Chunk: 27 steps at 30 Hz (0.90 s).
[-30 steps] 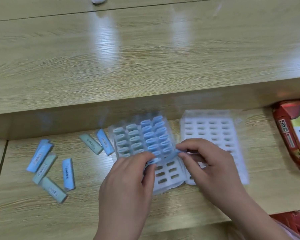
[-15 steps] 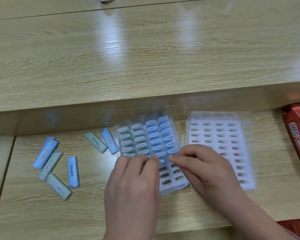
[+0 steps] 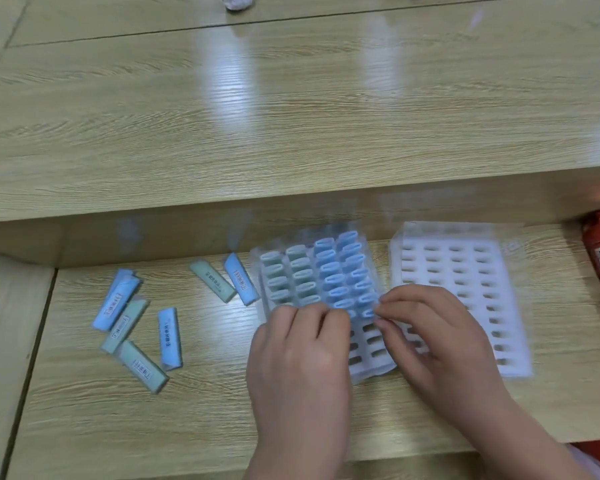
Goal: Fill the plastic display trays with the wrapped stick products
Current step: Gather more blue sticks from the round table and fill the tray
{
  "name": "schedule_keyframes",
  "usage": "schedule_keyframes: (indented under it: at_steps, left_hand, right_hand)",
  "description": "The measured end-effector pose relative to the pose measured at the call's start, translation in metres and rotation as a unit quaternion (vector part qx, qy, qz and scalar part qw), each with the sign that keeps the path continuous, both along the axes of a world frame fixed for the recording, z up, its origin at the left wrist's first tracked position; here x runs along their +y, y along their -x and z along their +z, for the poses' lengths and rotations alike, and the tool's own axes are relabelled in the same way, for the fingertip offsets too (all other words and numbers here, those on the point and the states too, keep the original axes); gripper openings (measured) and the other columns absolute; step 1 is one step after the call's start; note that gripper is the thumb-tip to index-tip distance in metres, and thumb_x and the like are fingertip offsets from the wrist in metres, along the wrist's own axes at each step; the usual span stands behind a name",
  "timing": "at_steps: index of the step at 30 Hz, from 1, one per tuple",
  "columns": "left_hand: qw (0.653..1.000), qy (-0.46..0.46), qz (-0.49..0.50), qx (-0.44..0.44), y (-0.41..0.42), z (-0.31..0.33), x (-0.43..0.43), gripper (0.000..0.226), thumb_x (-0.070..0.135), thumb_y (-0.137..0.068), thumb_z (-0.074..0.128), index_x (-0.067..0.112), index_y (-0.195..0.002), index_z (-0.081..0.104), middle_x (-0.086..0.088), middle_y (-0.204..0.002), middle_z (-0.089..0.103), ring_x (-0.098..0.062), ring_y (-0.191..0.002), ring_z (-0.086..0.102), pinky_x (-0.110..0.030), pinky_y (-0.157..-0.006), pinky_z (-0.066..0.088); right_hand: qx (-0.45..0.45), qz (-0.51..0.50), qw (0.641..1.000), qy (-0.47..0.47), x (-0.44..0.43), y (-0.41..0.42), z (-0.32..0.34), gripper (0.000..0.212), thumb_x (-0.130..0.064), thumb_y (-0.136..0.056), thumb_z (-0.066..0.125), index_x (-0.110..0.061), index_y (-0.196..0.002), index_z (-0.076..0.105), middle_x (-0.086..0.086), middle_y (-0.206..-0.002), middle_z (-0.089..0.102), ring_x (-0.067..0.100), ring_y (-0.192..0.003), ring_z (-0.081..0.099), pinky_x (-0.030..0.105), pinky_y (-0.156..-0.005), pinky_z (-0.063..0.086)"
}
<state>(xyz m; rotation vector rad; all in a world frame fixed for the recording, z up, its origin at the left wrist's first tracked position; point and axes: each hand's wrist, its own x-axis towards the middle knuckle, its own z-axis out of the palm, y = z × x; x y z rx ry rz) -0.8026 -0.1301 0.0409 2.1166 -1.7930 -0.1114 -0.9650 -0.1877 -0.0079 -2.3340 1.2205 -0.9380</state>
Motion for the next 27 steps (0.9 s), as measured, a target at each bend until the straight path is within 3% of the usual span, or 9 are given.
schedule_keyframes:
  at_steps: [4,7,10,12,17,19,21,24,27]
  left_hand:
    - [1.000,-0.003,-0.014,-0.008,-0.001,0.002,0.001,0.018,0.017,-0.066,0.086,0.023,-0.074,0.070,0.008,-0.078,0.065,-0.022,-0.072,0.057,-0.032,-0.058,0.044]
    - [0.997,0.051,-0.012,0.049,-0.015,-0.001,0.009,0.007,0.025,-0.081,0.071,0.024,-0.087,0.074,0.010,-0.093,0.067,-0.017,-0.082,0.057,-0.028,-0.064,0.048]
    - [0.985,0.052,0.065,0.154,-0.051,-0.010,0.028,0.019,0.034,-0.091,0.057,0.028,-0.100,0.073,0.017,-0.102,0.064,-0.009,-0.090,0.057,-0.021,-0.075,0.046]
    - [0.972,0.032,0.144,0.182,-0.083,-0.019,0.046,0.015,0.031,-0.090,0.064,0.030,-0.102,0.072,0.019,-0.101,0.063,-0.012,-0.088,0.061,-0.029,-0.074,0.051]
    - [0.943,0.007,0.286,0.170,-0.150,-0.036,0.069,0.024,0.036,-0.083,0.067,0.020,-0.101,0.072,0.009,-0.093,0.063,-0.018,-0.076,0.062,-0.032,-0.066,0.047]
    - [0.941,-0.041,0.299,0.151,-0.162,-0.039,0.064,0.031,0.043,-0.084,0.066,0.021,-0.106,0.070,0.006,-0.099,0.063,-0.021,-0.089,0.062,-0.031,-0.067,0.043]
    - [0.947,-0.107,0.283,0.105,-0.167,-0.040,0.054,0.035,0.053,-0.084,0.063,0.024,-0.104,0.067,0.003,-0.102,0.062,-0.023,-0.097,0.059,-0.032,-0.064,0.041]
    - [0.952,-0.168,0.254,0.029,-0.167,-0.040,0.044,0.037,0.059,-0.083,0.062,0.025,-0.095,0.063,0.001,-0.097,0.059,-0.025,-0.092,0.056,-0.036,-0.064,0.045]
    - [0.950,-0.177,0.258,0.026,-0.169,-0.042,0.040,0.034,0.055,-0.086,0.062,0.023,-0.098,0.062,0.001,-0.098,0.059,-0.025,-0.092,0.056,-0.036,-0.068,0.045]
  right_hand:
    - [0.020,-0.036,0.999,0.020,0.011,-0.011,0.007,0.019,-0.024,-0.093,0.060,-0.013,-0.097,0.075,-0.002,-0.108,0.064,0.017,-0.098,0.060,0.027,-0.086,0.046]
    - [-0.001,-0.040,0.998,0.055,0.019,-0.034,0.021,0.024,-0.025,-0.097,0.057,-0.012,-0.095,0.076,0.001,-0.106,0.066,0.017,-0.097,0.060,0.031,-0.085,0.046]
    - [-0.028,-0.004,0.998,0.053,0.028,-0.070,0.037,0.018,-0.020,-0.095,0.060,-0.011,-0.097,0.075,-0.001,-0.105,0.066,0.017,-0.096,0.060,0.029,-0.085,0.047]
    - [-0.013,0.034,0.999,0.030,0.038,-0.100,0.042,0.018,-0.018,-0.095,0.059,-0.012,-0.106,0.073,-0.003,-0.110,0.066,0.018,-0.097,0.061,0.029,-0.085,0.048]
    - [0.184,0.047,0.975,-0.113,0.055,-0.188,0.035,0.044,-0.014,-0.092,0.058,-0.014,-0.136,0.052,0.003,-0.133,0.055,0.024,-0.110,0.060,0.036,-0.083,0.055]
    - [0.293,0.004,0.945,-0.142,0.049,-0.216,0.032,0.048,-0.006,-0.094,0.035,-0.011,-0.142,0.041,0.009,-0.141,0.045,0.027,-0.119,0.051,0.035,-0.088,0.048]
    - [0.376,-0.026,0.916,-0.139,0.036,-0.231,0.031,0.058,-0.004,-0.084,0.017,-0.007,-0.137,0.043,0.012,-0.132,0.048,0.029,-0.119,0.046,0.034,-0.076,0.043]
    - [0.426,-0.060,0.893,-0.132,0.015,-0.241,0.026,0.056,-0.002,-0.085,0.021,-0.005,-0.136,0.041,0.011,-0.124,0.053,0.030,-0.116,0.046,0.034,-0.062,0.034]
    - [0.449,-0.065,0.880,-0.142,0.002,-0.248,0.023,0.039,-0.003,-0.094,0.033,-0.003,-0.132,0.044,0.014,-0.123,0.057,0.032,-0.114,0.053,0.034,-0.061,0.032]
